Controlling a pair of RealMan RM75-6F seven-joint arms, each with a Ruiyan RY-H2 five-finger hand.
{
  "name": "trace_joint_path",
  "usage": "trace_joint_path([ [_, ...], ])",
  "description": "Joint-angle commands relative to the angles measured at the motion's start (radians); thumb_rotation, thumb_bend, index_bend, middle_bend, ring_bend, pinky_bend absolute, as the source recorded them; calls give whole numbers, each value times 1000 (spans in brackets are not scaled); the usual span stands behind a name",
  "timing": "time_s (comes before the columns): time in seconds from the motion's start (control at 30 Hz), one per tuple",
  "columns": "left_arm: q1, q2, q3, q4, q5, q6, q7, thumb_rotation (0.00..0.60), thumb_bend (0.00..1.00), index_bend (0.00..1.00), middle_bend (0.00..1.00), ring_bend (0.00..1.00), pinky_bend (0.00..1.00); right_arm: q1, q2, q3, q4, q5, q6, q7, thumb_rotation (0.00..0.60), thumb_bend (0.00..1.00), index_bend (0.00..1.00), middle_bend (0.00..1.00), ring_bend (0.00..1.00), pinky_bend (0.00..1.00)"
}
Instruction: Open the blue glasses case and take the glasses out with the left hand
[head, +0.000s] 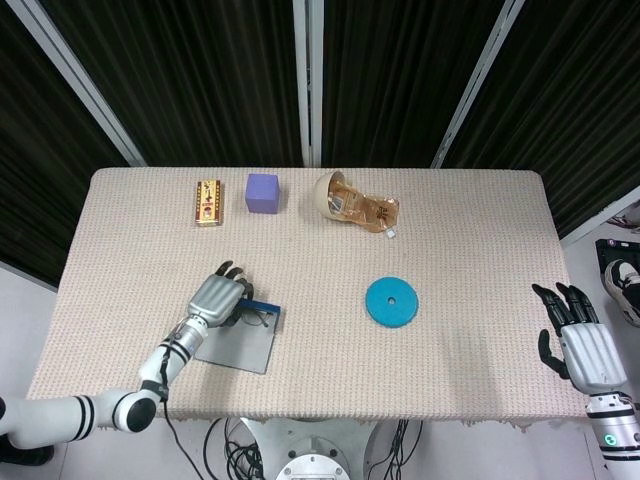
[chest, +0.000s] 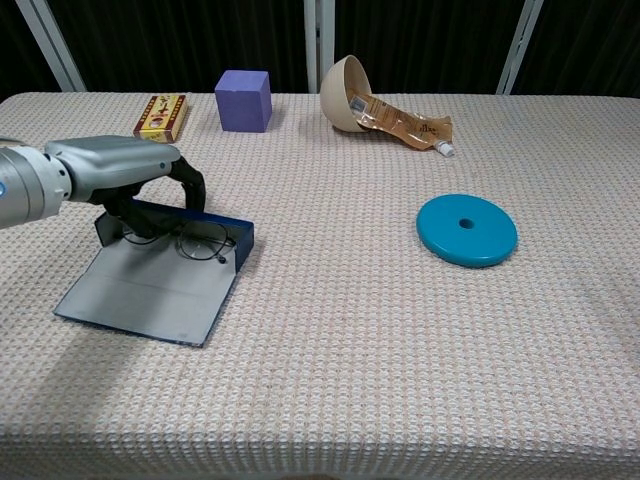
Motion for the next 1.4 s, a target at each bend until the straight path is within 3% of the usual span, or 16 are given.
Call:
trace_joint_path([
  [0.03,0,-1,-1,2,1,1,-1,600,554,458,343,114,17,1,0,1,1,0,0,0,600,663,0,154,0,0],
  [0.17,6,-7,-11,13,32,27,-23,600,555,476,351,129,20,1,1,1,1,2,-1,1,600,663,0,154,0,0],
  [0.37,25,-82,-42,142,211,116,-181,600,555,490,352,130,30,-1,2,2,2,9,-2,3,600,663,0,154,0,0],
  [0.5,22,-186,-50,346,374,210,-351,600,558,500,358,130,35,-5,4,2,1,18,-4,3,600,662,0,154,0,0],
  [0.63,9,-292,-48,569,469,279,-502,600,557,501,361,130,35,-8,7,3,-3,26,-5,1,600,663,0,155,0,0],
  [0.8,-6,-414,-44,822,531,342,-642,600,558,499,361,130,38,-9,8,3,-9,33,-10,-6,600,663,0,155,0,0],
  [1.0,-20,-498,-28,1012,561,352,-691,600,553,487,359,130,38,-8,11,5,-18,38,-15,-15,600,663,0,157,0,0],
  [1.1,-30,-504,-24,1043,551,282,-700,600,548,477,356,130,26,-6,12,6,-21,42,-20,-20,600,663,0,157,0,0],
  [1.23,-51,-474,-47,1002,511,173,-685,600,542,434,339,128,14,-5,12,7,-25,42,-23,-25,600,663,0,156,0,0],
  [1.3,-58,-454,-63,966,487,132,-664,600,516,321,297,101,8,-5,12,7,-26,42,-23,-25,600,663,0,156,0,0],
  [1.4,-57,-407,-94,868,444,91,-628,600,402,144,216,48,3,-4,13,8,-26,40,-21,-24,600,663,0,156,0,0],
])
